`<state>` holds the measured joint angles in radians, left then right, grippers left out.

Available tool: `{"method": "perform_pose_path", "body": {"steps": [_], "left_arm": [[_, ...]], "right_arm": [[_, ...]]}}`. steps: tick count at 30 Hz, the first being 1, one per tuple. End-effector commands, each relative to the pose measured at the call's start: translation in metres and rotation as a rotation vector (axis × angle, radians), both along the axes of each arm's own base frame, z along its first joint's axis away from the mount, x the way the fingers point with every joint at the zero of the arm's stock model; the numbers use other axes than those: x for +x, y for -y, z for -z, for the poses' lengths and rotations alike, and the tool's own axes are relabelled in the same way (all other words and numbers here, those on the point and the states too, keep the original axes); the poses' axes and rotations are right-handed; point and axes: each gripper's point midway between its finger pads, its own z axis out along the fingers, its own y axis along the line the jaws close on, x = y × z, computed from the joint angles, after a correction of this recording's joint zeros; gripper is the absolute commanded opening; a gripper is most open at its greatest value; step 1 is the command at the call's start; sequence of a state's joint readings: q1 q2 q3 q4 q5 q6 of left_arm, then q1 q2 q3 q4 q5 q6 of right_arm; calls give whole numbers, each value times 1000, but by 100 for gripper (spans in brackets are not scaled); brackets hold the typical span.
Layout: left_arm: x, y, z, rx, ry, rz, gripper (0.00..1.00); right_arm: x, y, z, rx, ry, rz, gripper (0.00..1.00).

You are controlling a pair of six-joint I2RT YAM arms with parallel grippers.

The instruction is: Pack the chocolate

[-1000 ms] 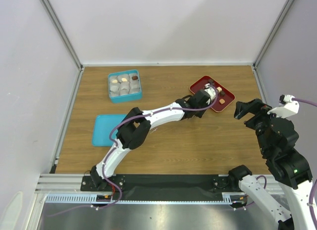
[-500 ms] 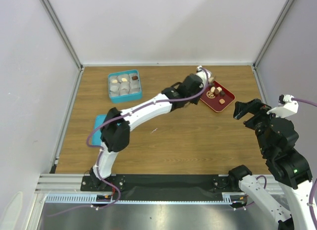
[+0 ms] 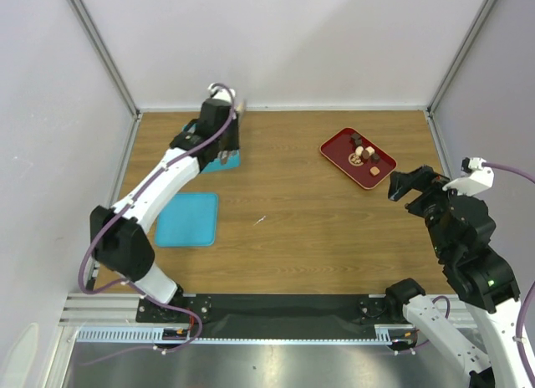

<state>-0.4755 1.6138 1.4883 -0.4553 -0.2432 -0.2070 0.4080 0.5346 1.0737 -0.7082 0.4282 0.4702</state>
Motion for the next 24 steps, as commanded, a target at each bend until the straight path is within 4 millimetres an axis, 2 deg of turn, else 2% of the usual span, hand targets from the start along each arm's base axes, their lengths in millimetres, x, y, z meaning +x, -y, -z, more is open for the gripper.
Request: {"method": "perform_pose_path", "body": {"steps": [1,2,5,10,13,21,24], "left_arm": [[-21,-23,3,-51,-40,-40,32],[-21,-34,8,-52,-56,-60,32],[-27,-49,26,-43,-111,-79,32],[-33,-62,49,-29,-180,-116,32],[-29,-72,57,-27,-197,-145,32],[-7,-71,65,-35,-198,-151,34],[-2,-69,74,-35,-218,-151,34]], "right_arm": [[7,-6,-4,19,22,-14,99],[8,-7,-2,21,18,-17,100],[9,-10,-2,25,17,-26,100],[10,-11,-3,36,20,-30,100],[9,-12,-5,38,25,-37,100],[7,-10,-10,43,39,-31,100],[8,-10,-9,41,37,-28,100]]}}
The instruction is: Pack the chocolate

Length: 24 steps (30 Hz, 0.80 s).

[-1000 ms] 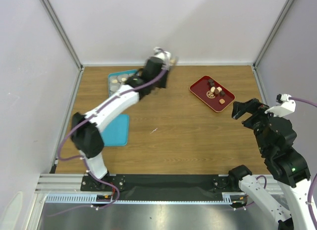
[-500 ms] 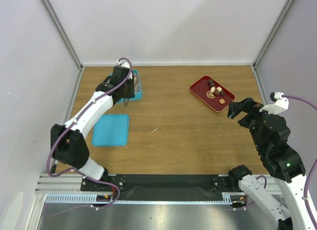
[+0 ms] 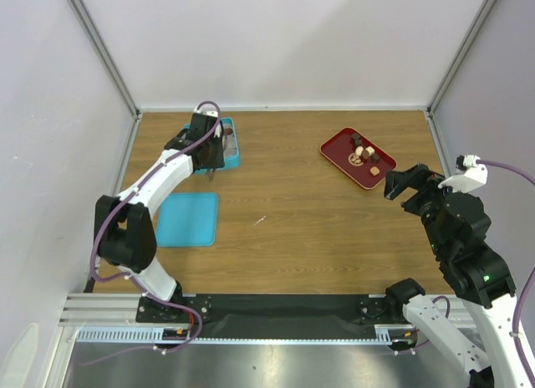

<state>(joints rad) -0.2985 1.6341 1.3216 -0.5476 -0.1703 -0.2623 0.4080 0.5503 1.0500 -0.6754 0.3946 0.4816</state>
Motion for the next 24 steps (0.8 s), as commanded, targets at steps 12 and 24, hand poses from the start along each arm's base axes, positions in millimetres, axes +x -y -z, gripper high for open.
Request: {"method": "perform_pose_path", "body": {"steps": [12,24], "left_arm": [[36,11,-12,-31,67,0,36],[37,12,-15,-27,72,11,45]], "right_arm": [[-3,7,-14,15,49,28,99],[-1,7,-15,17,51,33,100]]}}
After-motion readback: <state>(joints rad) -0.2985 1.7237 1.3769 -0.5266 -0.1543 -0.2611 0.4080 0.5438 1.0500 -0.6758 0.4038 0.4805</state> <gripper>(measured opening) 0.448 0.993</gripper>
